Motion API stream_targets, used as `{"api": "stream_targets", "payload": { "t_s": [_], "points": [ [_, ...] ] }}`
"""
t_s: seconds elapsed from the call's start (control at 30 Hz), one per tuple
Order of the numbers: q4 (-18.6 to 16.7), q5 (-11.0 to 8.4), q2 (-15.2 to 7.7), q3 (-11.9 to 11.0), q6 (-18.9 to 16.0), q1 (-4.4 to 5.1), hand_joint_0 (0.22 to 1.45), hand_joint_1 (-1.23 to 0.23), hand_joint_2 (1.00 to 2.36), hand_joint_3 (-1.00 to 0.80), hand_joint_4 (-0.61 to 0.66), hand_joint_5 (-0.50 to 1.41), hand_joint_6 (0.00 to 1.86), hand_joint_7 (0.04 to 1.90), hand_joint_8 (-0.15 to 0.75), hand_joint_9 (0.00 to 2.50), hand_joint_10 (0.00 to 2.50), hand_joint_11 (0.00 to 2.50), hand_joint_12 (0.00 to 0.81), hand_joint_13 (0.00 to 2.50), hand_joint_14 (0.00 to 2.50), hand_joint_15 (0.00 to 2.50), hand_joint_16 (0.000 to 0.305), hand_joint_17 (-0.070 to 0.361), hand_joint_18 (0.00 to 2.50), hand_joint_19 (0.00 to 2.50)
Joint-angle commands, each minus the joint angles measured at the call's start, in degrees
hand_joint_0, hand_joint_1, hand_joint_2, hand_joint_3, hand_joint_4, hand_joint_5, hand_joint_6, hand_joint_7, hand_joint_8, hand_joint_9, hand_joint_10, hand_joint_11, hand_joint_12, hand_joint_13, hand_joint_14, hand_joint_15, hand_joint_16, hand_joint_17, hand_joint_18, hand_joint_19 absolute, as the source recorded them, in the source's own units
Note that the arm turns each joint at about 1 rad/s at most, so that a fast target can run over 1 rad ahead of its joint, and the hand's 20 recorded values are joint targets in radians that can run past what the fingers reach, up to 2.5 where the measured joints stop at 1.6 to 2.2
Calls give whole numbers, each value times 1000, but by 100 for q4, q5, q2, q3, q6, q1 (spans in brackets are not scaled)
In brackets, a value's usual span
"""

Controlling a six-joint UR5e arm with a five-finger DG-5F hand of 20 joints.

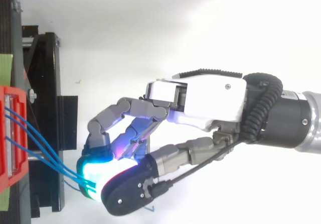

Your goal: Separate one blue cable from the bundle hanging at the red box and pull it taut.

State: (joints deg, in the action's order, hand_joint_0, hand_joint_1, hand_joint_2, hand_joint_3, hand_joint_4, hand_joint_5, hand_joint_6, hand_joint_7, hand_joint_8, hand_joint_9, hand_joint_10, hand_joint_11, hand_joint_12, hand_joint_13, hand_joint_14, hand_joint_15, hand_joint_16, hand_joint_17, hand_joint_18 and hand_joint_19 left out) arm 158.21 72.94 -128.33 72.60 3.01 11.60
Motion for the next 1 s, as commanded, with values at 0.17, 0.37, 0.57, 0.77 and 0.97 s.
{"api": "stream_targets", "payload": {
  "t_s": [0.17,0.37,0.57,0.77,0.97],
  "points": [
    [-1,1,1,0,-2,1,607,-459,1000,-500,141,-187,822,1096,356,866,23,1125,439,950,21,1085,52,117,965,839],
    [-36,1,1,0,6,9,635,-645,1016,-309,150,-201,833,1110,356,859,23,1119,440,954,21,1082,52,118,975,839],
    [-45,-8,1,0,-2,9,675,-733,1021,-258,138,-216,850,1083,354,852,24,1119,444,964,21,1075,52,118,988,836],
    [-45,-8,-7,0,-2,9,746,-816,1013,-364,122,-222,856,1060,342,841,22,1132,438,961,22,1079,52,116,980,823],
    [-36,-8,1,0,-2,9,736,-801,1001,-491,136,-218,858,1065,343,850,23,1142,438,962,24,1071,52,116,986,821]
  ]
}}
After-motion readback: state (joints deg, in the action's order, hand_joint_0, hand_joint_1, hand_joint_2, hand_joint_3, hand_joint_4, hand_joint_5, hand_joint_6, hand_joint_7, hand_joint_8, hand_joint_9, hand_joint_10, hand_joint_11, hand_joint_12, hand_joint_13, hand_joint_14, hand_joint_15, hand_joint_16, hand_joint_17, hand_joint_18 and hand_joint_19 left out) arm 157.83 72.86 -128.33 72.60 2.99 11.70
